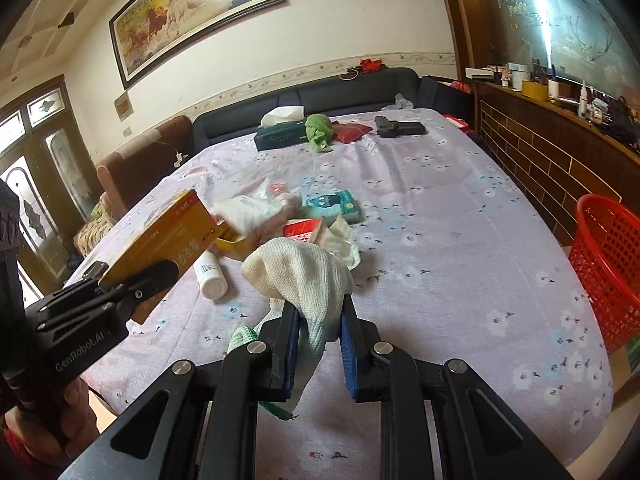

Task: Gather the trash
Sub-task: 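Lift the orange box and white cloth off the table, then carry both items over the red wastebasket and open both tools, then grasp the torn red-white carton with left tool while right tool grasps white-red snack bag, then lift the red-white carton and snack bag off the table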

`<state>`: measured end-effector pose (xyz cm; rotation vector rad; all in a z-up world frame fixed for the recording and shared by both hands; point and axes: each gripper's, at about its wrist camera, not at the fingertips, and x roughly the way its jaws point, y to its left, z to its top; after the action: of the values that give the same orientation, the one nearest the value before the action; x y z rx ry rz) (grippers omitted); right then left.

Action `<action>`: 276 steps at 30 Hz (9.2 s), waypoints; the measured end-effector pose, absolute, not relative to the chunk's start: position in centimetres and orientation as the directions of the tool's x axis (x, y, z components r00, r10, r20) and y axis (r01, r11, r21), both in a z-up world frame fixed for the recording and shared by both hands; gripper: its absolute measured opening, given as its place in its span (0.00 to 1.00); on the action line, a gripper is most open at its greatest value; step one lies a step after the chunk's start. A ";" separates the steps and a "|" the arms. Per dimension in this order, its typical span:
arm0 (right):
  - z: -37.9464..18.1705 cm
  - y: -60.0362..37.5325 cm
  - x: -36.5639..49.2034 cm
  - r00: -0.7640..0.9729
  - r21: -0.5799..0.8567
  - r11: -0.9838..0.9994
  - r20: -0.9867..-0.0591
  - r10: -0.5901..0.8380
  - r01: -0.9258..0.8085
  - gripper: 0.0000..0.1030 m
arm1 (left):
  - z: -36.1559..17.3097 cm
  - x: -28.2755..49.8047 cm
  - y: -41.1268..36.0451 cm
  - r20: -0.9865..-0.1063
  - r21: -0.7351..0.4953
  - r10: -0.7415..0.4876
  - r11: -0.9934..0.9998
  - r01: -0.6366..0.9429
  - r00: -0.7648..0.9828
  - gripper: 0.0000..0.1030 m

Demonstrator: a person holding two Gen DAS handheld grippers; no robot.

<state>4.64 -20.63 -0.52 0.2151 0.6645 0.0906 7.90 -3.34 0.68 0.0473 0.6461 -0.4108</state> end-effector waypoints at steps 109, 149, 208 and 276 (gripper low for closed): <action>1.2 -48.4 -1.7 0.814 0.401 0.803 -0.556 -0.169 0.441 0.47 | 2.5 7.3 -25.9 -0.658 -0.060 -0.559 0.707 0.705 0.505 0.69; -0.1 -27.8 9.3 0.732 0.310 0.950 -0.657 0.177 0.048 0.50 | -2.7 22.9 5.8 -0.733 -0.360 -0.329 0.930 0.070 0.595 0.06; -2.6 -20.3 9.1 0.737 0.230 0.972 -0.651 0.182 -0.037 0.42 | 1.1 11.8 0.5 -0.608 -0.255 -0.451 0.890 0.378 0.653 0.05; -0.2 -27.3 6.3 0.793 0.317 0.945 -0.594 0.133 0.079 0.42 | 1.6 11.7 -8.3 -0.646 -0.083 -0.391 0.889 0.449 0.655 0.05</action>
<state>6.32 -27.33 -0.18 0.3379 0.6577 0.0298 11.68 -8.28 1.65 0.0869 0.7114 -0.4772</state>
